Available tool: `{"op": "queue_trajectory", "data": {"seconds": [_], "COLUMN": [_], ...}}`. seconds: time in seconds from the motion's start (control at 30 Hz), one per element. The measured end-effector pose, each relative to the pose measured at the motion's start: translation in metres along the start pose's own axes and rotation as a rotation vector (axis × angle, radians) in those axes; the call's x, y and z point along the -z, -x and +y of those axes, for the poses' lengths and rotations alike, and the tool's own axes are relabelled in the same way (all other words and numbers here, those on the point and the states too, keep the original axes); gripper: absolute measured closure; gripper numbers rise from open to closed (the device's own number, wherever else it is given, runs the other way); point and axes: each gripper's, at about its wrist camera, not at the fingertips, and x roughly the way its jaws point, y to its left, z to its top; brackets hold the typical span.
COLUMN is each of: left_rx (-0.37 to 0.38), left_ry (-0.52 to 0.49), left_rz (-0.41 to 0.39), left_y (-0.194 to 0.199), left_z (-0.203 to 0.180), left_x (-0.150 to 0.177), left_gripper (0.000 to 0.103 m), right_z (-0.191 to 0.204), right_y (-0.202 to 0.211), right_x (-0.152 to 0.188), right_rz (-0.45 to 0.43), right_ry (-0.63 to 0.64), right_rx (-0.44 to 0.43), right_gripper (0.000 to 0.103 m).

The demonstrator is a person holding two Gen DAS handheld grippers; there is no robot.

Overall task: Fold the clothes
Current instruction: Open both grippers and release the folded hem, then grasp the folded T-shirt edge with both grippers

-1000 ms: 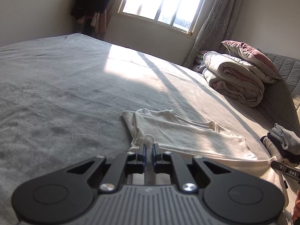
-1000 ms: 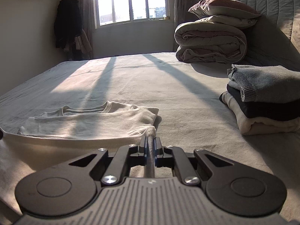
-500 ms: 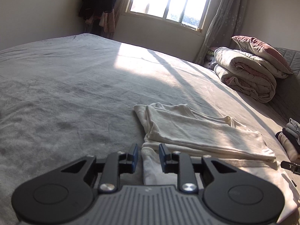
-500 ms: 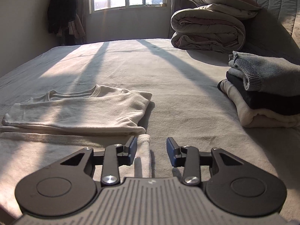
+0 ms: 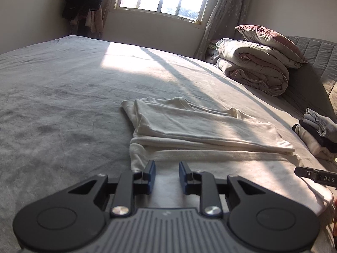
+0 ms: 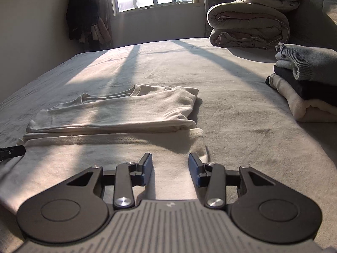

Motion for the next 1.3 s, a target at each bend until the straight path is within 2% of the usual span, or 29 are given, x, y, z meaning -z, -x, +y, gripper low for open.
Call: {"op": "queue_trajectory", "data": {"seconds": [0.1,0.27,0.3,0.37,0.53,0.73,0.83,1.0,1.07,1.23,1.3], "left_rx": [0.004,-0.015,-0.015,-0.014,-0.024,-0.041,-0.062,-0.102,-0.105,-0.061,-0.042], "left_ry": [0.007,-0.043,-0.046,-0.047,-0.035,-0.033,-0.034,0.02,0.042,0.099,0.137], "left_rz": [0.004,0.013,0.017,0.029,0.072,0.13,0.146,0.213,0.247,0.31,0.33], "left_y": [0.0,0.004,0.006,0.009,0.02,0.032,0.039,0.043,0.044,0.052,0.055], "left_z": [0.002,-0.003,-0.003,-0.002,-0.001,-0.003,-0.001,0.007,0.008,0.02,0.029], "left_x": [0.0,0.001,0.001,0.001,-0.003,-0.004,-0.005,-0.009,-0.01,-0.013,-0.014], "left_gripper": [0.078,0.078,0.078,0.078,0.078,0.076,0.074,0.068,0.061,0.059,0.059], "right_z": [-0.001,-0.004,-0.003,-0.001,0.004,0.009,0.011,0.012,0.014,0.014,0.007], "right_y": [-0.004,-0.009,-0.007,-0.003,0.007,0.018,0.026,0.036,0.039,0.04,0.04], "right_x": [0.006,0.016,0.015,0.013,0.007,0.001,-0.002,-0.01,-0.013,-0.012,-0.008], "right_rz": [0.002,0.005,0.012,0.025,0.059,0.099,0.115,0.141,0.153,0.236,0.278], "right_ry": [0.006,0.016,0.017,0.021,0.028,0.038,0.042,0.026,0.013,-0.033,-0.091], "right_rx": [0.001,0.002,0.003,0.005,0.011,0.018,0.022,0.009,0.006,-0.042,-0.052], "right_gripper": [0.06,0.058,0.058,0.051,0.05,0.04,0.039,0.036,0.032,0.028,0.028]}}
